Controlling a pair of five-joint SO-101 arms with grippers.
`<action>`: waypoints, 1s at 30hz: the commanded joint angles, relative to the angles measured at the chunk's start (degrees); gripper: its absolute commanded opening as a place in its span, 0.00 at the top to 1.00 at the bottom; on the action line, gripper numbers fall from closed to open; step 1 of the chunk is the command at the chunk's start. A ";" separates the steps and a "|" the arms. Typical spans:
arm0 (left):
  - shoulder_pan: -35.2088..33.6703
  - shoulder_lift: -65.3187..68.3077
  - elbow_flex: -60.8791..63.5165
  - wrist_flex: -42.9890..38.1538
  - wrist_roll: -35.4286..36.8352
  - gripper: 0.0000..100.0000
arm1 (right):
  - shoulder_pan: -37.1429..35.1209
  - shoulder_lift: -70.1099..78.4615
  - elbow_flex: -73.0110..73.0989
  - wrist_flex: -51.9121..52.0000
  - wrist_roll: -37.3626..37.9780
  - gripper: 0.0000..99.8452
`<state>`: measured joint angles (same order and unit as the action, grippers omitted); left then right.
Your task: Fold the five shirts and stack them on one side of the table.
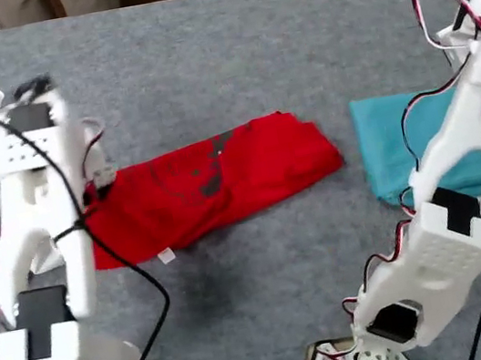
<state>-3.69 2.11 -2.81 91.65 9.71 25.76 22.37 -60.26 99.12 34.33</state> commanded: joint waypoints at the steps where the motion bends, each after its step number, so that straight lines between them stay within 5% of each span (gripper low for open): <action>1: 8.44 -0.13 -6.77 1.23 0.44 0.98 | 1.19 -3.56 -1.71 -1.41 -0.53 0.99; 12: 31.56 0.04 -15.91 -7.74 1.32 0.98 | 3.65 -1.10 -0.48 -4.84 -0.44 0.99; 20: 36.75 10.86 -21.71 -14.07 7.38 0.98 | 3.65 -1.10 -0.48 -4.84 -0.35 0.99; 30: 37.89 33.01 -49.58 -12.31 12.48 0.98 | 3.74 -0.84 -0.48 -4.75 -0.26 0.99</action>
<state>33.14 32.35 -42.90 78.64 21.05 28.40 22.37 -60.26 95.34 34.33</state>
